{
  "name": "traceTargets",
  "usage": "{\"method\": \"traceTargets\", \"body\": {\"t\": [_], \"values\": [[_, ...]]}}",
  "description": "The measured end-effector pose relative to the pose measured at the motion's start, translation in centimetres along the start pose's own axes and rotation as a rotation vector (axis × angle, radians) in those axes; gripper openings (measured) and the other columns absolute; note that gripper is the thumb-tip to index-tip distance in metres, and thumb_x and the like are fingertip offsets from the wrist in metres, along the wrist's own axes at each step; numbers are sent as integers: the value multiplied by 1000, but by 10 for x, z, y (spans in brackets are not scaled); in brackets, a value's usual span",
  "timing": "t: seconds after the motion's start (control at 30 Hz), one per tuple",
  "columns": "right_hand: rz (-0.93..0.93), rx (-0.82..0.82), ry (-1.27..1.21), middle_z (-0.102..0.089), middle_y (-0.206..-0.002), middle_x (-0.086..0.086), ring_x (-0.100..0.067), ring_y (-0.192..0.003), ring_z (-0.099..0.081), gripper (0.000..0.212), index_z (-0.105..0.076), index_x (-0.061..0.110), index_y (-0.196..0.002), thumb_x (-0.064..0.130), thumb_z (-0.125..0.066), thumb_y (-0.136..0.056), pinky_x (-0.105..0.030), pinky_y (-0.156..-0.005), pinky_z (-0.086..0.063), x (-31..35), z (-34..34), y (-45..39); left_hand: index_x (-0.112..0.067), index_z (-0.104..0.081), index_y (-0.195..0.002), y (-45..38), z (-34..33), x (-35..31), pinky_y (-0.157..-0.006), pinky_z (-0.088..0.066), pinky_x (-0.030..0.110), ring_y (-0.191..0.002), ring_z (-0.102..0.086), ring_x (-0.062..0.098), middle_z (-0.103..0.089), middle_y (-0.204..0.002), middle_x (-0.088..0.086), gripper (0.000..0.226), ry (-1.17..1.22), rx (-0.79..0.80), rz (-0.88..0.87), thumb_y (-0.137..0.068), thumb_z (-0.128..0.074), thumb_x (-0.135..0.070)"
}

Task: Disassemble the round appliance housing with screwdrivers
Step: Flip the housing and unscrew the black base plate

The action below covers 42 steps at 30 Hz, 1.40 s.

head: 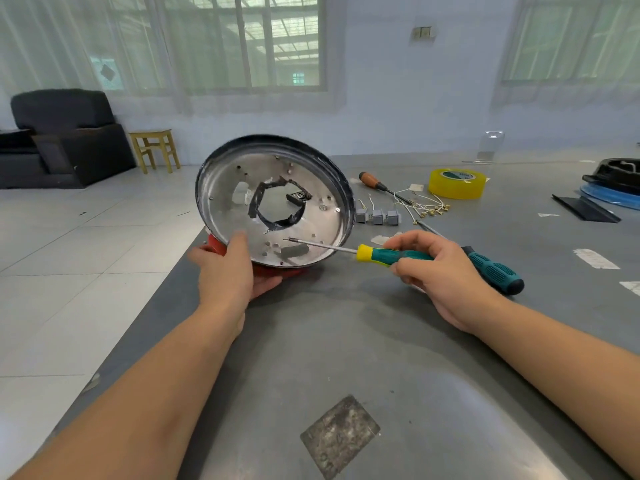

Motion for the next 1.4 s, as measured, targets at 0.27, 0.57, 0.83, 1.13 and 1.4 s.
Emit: {"method": "traceTargets", "body": {"t": [0.27, 0.57, 0.83, 1.13, 1.4], "values": [[20, 44, -118, -71, -84, 4, -22, -73, -53, 41, -80, 26, -87, -12, -66, -86, -32, -69, -49, -1, 1, -2, -25, -39, -144, 15, 1, -4, -56, -64, 40, -76, -79, 43, -67, -111, 21, 73, -187, 146, 258, -93, -59, -74], [5, 69, -203, -71, -80, -1, -23, -73, -54, 39, -81, 23, -86, -11, -62, -90, -31, -67, -47, 0, 4, -4, 2, -60, -115, 27, 14, -22, -45, -58, 27, -53, -74, 28, -74, -68, 26, 58, -596, 155, 203, -106, -49, -54], [-7, 90, -220, -70, -87, -6, -24, -74, -56, 38, -82, 21, -88, -11, -62, -91, -28, -65, -50, -1, 3, -4, -13, -66, -126, 70, -26, -95, -94, -45, 45, -111, -56, 32, -70, -112, 9, 28, -1044, -2, -980, -101, -65, -26], [-16, 147, -261, -73, -86, -4, -18, -68, -58, 37, -82, 17, -91, -12, -60, -91, -23, -59, -49, -3, 0, -4, -17, -77, -120, 80, -46, -80, -103, -44, 25, -112, -64, 14, -77, -114, -3, 22, -859, 191, -972, -101, -67, -12], [-50, 130, -258, -73, -89, -5, -18, -65, -59, 35, -81, 16, -89, -10, -58, -92, -22, -55, -49, -3, 1, -4, -23, -79, -112, 73, -33, -79, -88, -35, -1, -98, -60, -2, -70, -97, -21, 18, -781, 118, -912, -103, -65, -16]]}}
Point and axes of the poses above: each hand's wrist, its own y-axis away from the middle knuckle, its own z-axis out of the back of the hand, x = y × z, the point moved 9 cm from there along -y, towards the middle knuckle
